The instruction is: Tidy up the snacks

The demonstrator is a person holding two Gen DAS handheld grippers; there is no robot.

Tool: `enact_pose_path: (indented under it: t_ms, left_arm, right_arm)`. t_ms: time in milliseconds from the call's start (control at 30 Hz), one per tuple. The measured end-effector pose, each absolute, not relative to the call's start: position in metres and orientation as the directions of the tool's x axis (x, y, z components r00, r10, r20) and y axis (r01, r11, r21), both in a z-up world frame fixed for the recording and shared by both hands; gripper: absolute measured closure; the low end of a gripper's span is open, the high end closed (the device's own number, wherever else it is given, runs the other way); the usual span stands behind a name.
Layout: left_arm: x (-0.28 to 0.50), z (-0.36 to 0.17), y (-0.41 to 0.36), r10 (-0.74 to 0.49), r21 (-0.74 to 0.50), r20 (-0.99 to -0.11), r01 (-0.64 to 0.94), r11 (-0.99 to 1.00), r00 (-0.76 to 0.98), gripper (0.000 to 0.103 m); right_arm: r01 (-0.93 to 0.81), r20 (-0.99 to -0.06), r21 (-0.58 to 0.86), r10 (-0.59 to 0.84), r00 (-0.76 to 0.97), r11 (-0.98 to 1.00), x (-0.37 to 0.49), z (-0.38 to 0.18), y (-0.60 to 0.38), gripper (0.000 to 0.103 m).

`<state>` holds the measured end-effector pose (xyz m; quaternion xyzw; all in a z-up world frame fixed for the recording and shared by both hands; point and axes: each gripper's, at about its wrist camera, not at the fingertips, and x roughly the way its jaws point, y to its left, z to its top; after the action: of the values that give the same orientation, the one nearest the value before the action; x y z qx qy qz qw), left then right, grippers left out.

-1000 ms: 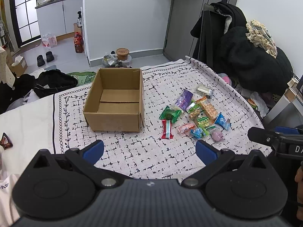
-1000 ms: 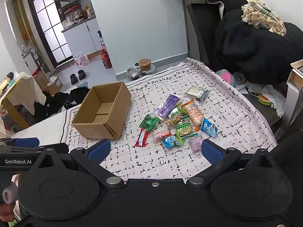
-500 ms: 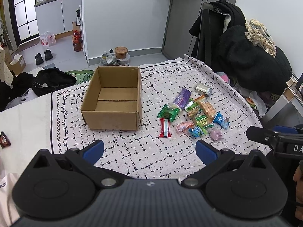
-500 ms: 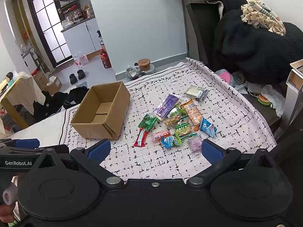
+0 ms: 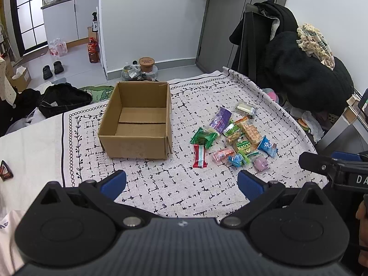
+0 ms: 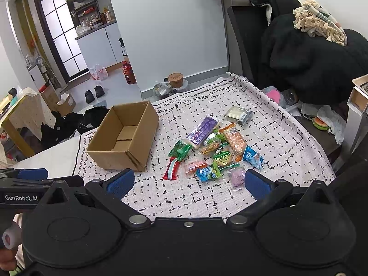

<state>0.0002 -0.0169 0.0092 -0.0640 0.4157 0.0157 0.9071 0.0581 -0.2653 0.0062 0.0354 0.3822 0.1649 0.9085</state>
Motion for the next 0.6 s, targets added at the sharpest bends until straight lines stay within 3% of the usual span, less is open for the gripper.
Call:
enact_pose_path:
  t_ms: [600]
  left_arm:
    - [-0.0023, 0.0126, -0.0164, -0.029, -0.108, -0.754, -0.08, 0.991, 0.657, 0.001]
  right_arm:
    - [-0.274, -0.678, 0.188, 0.326, 0.659, 0.943, 0.0573, 0.0086, -0.2655, 0.0]
